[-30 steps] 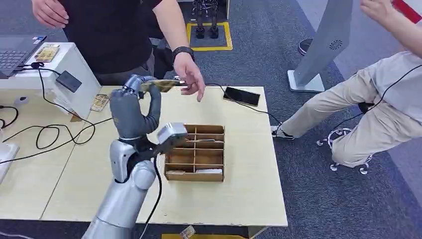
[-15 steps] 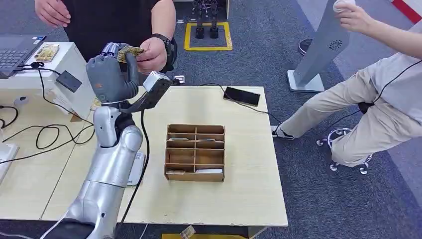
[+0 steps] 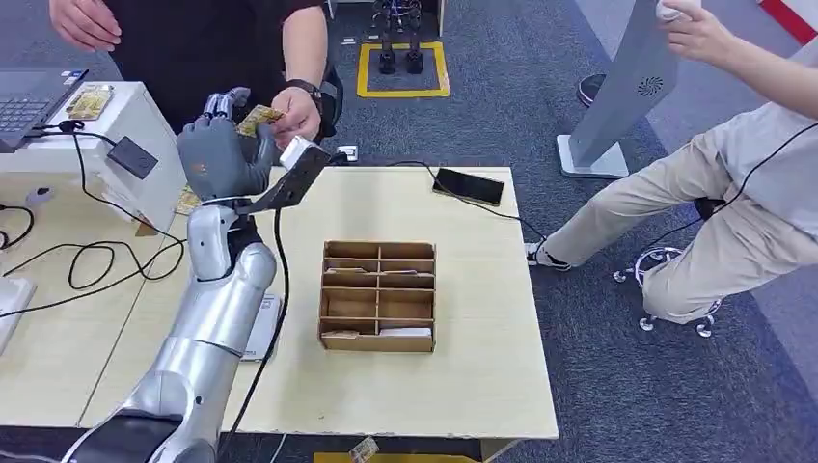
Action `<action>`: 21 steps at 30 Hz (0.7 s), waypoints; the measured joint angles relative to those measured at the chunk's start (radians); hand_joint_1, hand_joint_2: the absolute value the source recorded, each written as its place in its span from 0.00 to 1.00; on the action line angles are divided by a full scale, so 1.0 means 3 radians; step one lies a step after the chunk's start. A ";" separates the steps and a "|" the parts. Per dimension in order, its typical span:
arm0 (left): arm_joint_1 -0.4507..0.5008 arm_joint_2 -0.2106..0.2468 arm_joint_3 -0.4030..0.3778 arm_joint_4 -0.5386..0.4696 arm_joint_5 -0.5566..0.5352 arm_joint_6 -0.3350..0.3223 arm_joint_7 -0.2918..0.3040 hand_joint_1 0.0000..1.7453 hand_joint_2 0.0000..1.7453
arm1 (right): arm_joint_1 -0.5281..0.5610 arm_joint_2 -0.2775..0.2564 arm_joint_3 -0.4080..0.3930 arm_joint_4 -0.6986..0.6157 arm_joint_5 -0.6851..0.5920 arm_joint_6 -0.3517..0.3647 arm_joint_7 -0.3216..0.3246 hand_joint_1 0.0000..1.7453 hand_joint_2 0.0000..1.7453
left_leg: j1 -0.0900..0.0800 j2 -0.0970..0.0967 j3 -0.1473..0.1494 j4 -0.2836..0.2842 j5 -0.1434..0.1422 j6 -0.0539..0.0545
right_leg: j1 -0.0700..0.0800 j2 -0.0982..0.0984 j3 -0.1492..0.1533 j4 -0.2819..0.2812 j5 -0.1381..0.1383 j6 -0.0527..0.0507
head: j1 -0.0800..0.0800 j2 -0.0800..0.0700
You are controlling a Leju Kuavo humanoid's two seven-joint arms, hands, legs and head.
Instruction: Pass the card to the sensor for recognition and then transmit it.
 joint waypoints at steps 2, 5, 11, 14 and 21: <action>0.0002 -0.0003 0.0030 0.0015 -0.0003 0.0000 -0.0019 0.00 1.00 | -0.0001 0.0000 0.0003 0.0001 0.0000 -0.0010 0.0009 0.00 1.00 | 0.0000 0.0000 0.0000 0.0000 0.0000 0.0000 | 0.0000 0.0000 0.0000 0.0000 0.0000 0.0000 | 0.0000 0.0000; 0.0007 -0.0024 0.0085 0.0019 0.0033 0.0000 -0.0136 0.00 1.00 | -0.0001 0.0000 0.0003 0.0003 -0.0013 -0.0004 -0.0003 0.00 1.00 | 0.0000 0.0000 0.0000 0.0000 0.0001 0.0000 | 0.0000 0.0000 0.0000 0.0000 0.0001 0.0000 | 0.0001 0.0000; 0.0034 -0.0079 0.0206 -0.0038 0.0114 0.0001 -0.0291 0.00 1.00 | -0.0003 -0.0004 0.0004 0.0004 -0.0031 -0.0003 -0.0025 0.00 1.00 | 0.0000 0.0000 0.0000 0.0000 0.0001 0.0000 | 0.0000 0.0000 0.0000 0.0000 0.0001 0.0000 | 0.0001 0.0000; 0.0046 -0.0089 0.0234 -0.0067 0.0126 0.0001 -0.0314 0.00 1.00 | -0.0005 -0.0005 0.0004 0.0004 -0.0035 -0.0005 -0.0024 0.00 1.00 | 0.0000 -0.0001 0.0000 0.0000 0.0001 0.0000 | 0.0000 0.0000 0.0000 0.0000 0.0001 0.0000 | 0.0001 0.0000; 0.0223 -0.0150 0.0415 -0.0277 0.0301 0.0001 -0.0762 0.00 1.00 | -0.0005 -0.0008 0.0003 0.0004 -0.0088 -0.0037 -0.0037 0.00 1.00 | 0.0000 0.0000 0.0000 0.0000 0.0000 0.0000 | 0.0000 0.0000 0.0000 0.0000 0.0001 0.0000 | 0.0000 0.0000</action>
